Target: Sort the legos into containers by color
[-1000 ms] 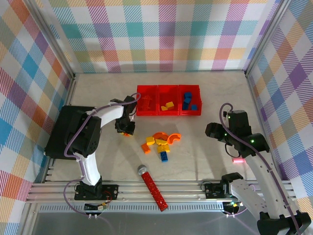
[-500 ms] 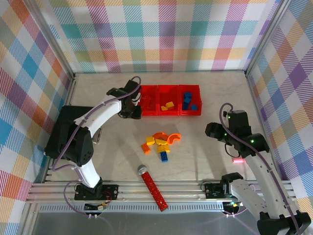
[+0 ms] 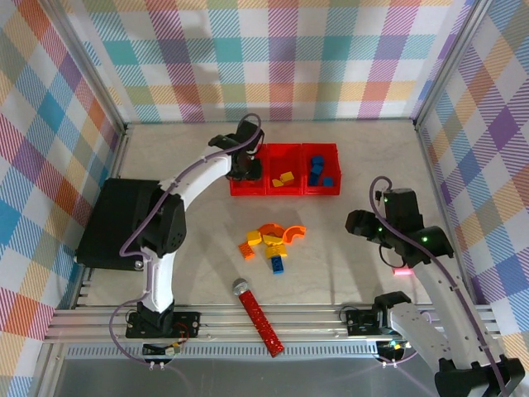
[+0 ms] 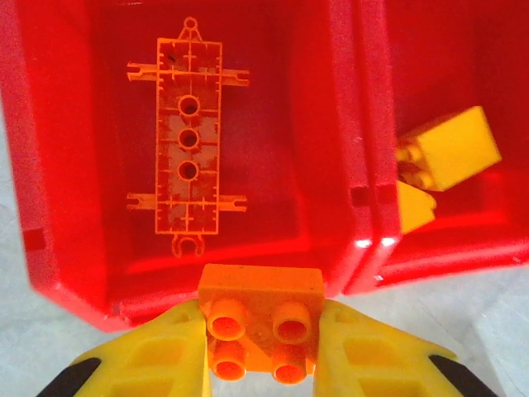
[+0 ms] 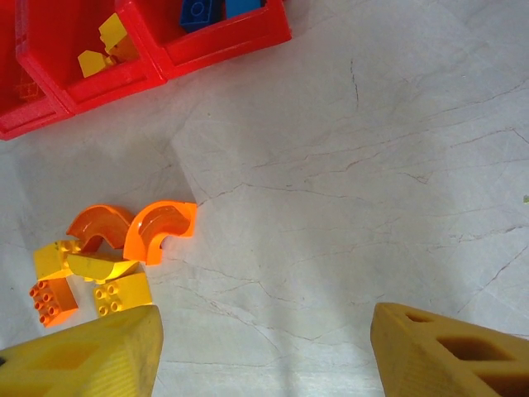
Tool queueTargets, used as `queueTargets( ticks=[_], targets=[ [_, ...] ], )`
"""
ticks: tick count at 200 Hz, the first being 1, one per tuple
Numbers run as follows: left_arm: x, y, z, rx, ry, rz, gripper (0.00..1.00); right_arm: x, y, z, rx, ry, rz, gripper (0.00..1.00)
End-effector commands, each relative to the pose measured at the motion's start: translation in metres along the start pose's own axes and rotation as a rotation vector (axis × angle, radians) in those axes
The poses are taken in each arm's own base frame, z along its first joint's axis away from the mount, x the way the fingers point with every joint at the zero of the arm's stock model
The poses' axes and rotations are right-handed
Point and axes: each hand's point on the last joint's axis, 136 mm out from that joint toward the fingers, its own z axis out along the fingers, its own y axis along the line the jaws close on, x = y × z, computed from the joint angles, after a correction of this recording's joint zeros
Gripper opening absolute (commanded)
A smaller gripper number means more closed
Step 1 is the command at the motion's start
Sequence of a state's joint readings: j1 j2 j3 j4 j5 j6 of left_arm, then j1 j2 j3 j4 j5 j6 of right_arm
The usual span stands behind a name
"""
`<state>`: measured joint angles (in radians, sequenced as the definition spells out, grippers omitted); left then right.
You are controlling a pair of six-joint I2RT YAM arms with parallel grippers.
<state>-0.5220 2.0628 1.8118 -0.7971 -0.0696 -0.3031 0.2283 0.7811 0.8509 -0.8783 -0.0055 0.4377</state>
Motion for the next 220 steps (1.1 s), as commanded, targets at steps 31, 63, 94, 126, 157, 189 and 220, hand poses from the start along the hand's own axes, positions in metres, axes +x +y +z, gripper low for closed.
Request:
queueTargets(
  ticks=[31, 63, 94, 126, 157, 189, 220],
  targets=[
    [-0.024, -0.002, 0.014, -0.05, -0.061, -0.024, 0.32, 0.007, -0.002, -0.002, 0.001, 0.021, -0.003, 0.68],
    [-0.024, 0.005, 0.021, -0.095, -0.056, -0.008, 0.41, 0.008, -0.003, -0.003, -0.002, 0.012, -0.003, 0.68],
    [-0.027, 0.009, 0.021, -0.114, -0.069, 0.001, 0.46, 0.007, -0.002, -0.003, -0.006, 0.013, -0.003, 0.69],
    [-0.032, 0.007, 0.015, -0.105, -0.088, 0.006, 0.51, 0.007, -0.001, -0.006, -0.008, 0.011, -0.004, 0.69],
    [-0.041, -0.003, -0.013, -0.033, -0.159, 0.008, 0.54, 0.006, 0.004, -0.011, -0.026, 0.015, -0.013, 0.69],
    [-0.037, 0.001, -0.059, 0.0, -0.228, 0.018, 0.62, 0.006, 0.008, -0.012, -0.044, 0.032, -0.02, 0.69],
    [-0.008, 0.025, -0.089, -0.036, -0.237, -0.003, 0.7, 0.005, 0.014, -0.01, -0.072, 0.043, -0.01, 0.69]
  ],
)
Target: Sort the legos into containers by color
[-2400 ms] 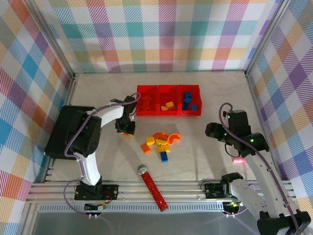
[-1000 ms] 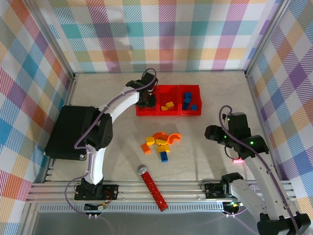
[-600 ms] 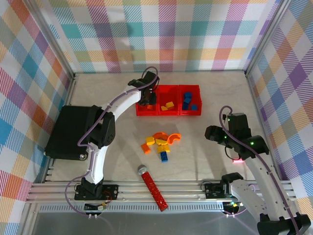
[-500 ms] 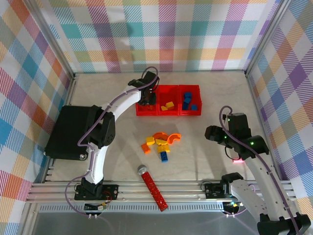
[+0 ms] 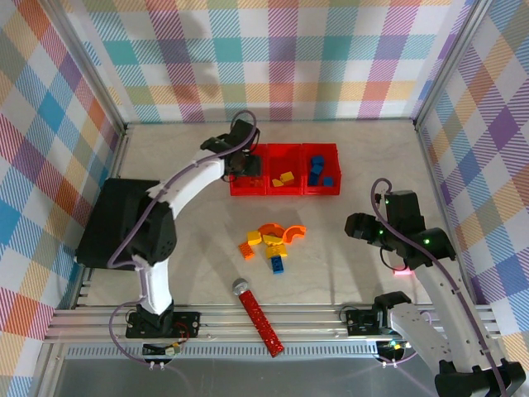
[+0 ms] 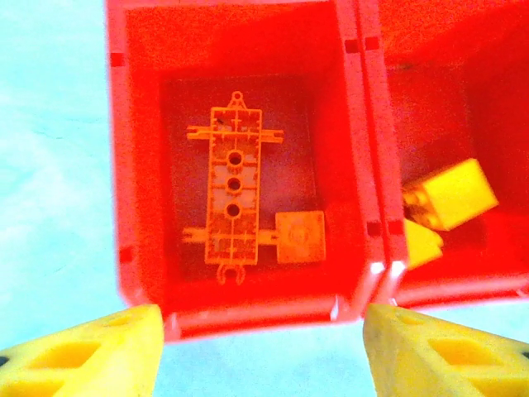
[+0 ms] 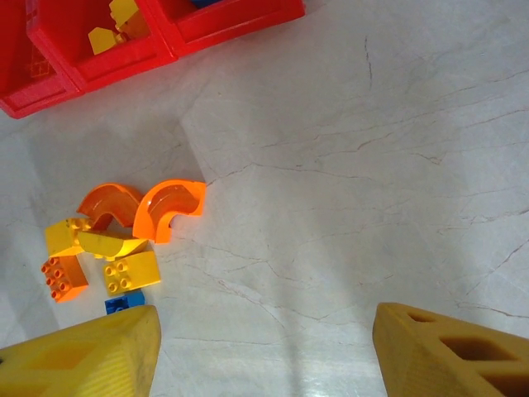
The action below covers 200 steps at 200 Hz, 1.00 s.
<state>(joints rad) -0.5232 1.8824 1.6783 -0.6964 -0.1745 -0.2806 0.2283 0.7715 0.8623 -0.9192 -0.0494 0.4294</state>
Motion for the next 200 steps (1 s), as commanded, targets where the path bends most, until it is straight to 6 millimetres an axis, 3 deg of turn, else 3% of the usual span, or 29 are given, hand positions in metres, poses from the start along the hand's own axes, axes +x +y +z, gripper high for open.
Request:
queueTargets(
  ticks=[1, 66, 88, 106, 135, 170, 200],
  targets=[
    [0.004, 0.012, -0.041, -0.001, -0.059, -0.009, 0.7, -0.003, 0.009, -0.005, -0.042, 0.005, -0.004, 0.69],
    [0.105, 0.052, -0.074, 0.004, 0.069, 0.033, 0.77, 0.003, 0.032, 0.014, -0.181, 0.073, 0.053, 0.72],
    [0.143, 0.071, -0.078, -0.06, 0.173, -0.045, 0.77, 0.005, 0.034, 0.02, -0.195, 0.097, 0.071, 0.72],
    [0.168, 0.071, -0.081, -0.039, 0.219, -0.146, 0.78, 0.007, 0.033, 0.024, -0.192, 0.11, 0.086, 0.72],
    [0.187, 0.057, -0.097, 0.016, 0.139, -0.301, 0.78, 0.009, 0.035, 0.029, -0.209, 0.125, 0.108, 0.73],
    [0.191, 0.049, -0.112, -0.017, 0.079, -0.358, 0.78, 0.012, 0.034, 0.03, -0.212, 0.122, 0.116, 0.74],
    [0.197, 0.037, -0.104, -0.039, 0.085, -0.386, 0.79, 0.014, 0.035, 0.028, -0.225, 0.121, 0.118, 0.74]
  ],
)
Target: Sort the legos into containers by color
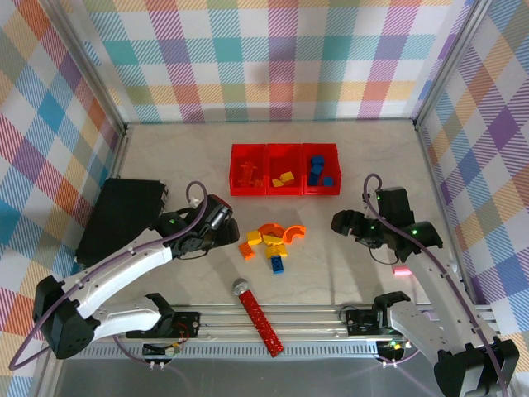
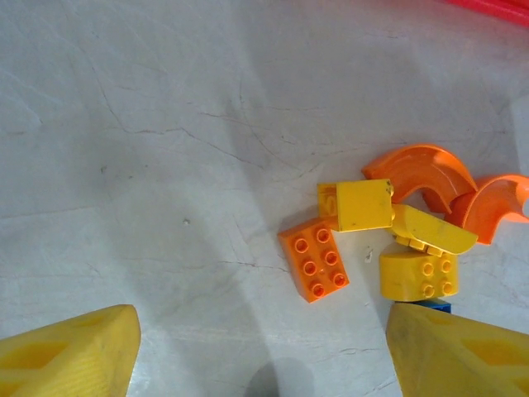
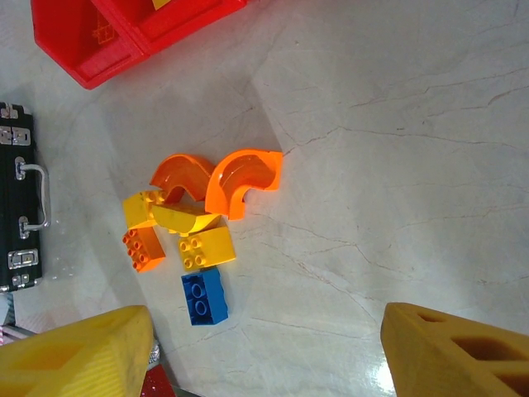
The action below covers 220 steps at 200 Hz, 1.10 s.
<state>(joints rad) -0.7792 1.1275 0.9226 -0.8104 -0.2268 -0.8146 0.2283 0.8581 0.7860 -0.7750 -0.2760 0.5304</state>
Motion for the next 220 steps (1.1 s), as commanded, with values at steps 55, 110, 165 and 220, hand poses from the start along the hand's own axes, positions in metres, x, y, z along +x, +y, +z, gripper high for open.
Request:
queueTargets(
  ticks=[55, 110, 165, 220],
  targets=[
    [0.013, -0.028, 0.021, -0.113, -0.031, -0.092, 0.82, 0.009, -0.008, -0.011, 0.017, -0.031, -0.014, 0.76],
    [0.029, -0.023, 0.042, -0.319, 0.053, -0.059, 0.85, 0.011, -0.015, -0.014, 0.05, -0.052, -0.026, 0.76],
    [0.053, -0.049, 0.07, -0.315, 0.144, -0.006, 0.87, 0.01, -0.017, -0.013, 0.059, -0.053, -0.029, 0.76],
    [0.066, -0.044, 0.084, -0.328, 0.178, -0.014, 0.87, 0.01, -0.017, -0.014, 0.06, -0.057, -0.034, 0.77]
  ],
)
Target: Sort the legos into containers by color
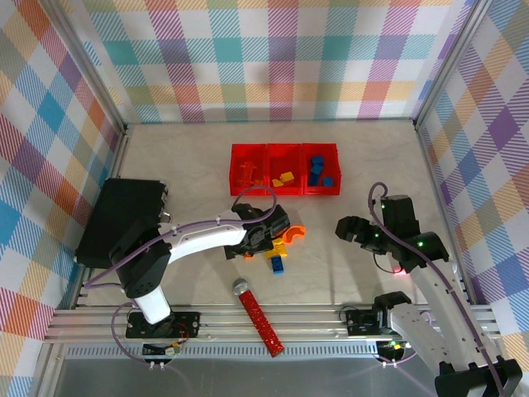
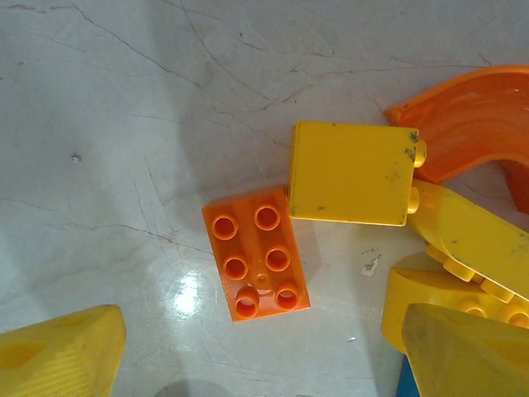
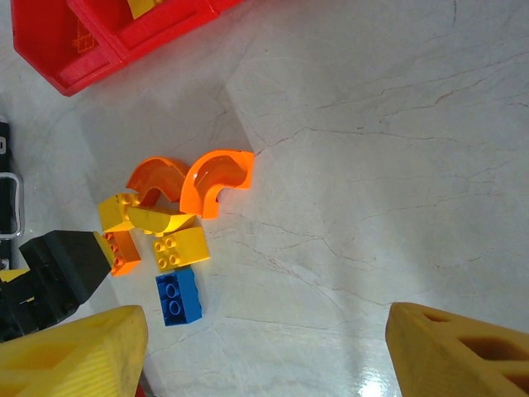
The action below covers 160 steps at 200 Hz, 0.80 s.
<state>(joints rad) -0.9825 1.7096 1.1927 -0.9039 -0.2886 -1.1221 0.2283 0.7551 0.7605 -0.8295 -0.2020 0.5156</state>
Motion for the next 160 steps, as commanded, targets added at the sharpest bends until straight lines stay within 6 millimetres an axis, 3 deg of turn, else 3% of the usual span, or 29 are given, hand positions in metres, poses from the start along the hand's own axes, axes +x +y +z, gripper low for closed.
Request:
queueTargets(
  ticks=[1, 43, 160],
  targets=[
    [0.011, 0.004, 0.01, -0.023, 0.029, 0.0, 0.87, 0.002, -0.003, 0.0, 0.008, -0.001, -0.011, 0.77],
    [0.023, 0.0, 0.024, 0.018, 0.062, -0.006, 0.89, 0.002, -0.003, 0.0, 0.01, 0.005, -0.012, 0.77],
    [0.026, 0.005, 0.046, 0.023, 0.084, -0.015, 0.87, 0.003, -0.003, -0.001, 0.009, 0.011, -0.008, 0.77]
  ],
)
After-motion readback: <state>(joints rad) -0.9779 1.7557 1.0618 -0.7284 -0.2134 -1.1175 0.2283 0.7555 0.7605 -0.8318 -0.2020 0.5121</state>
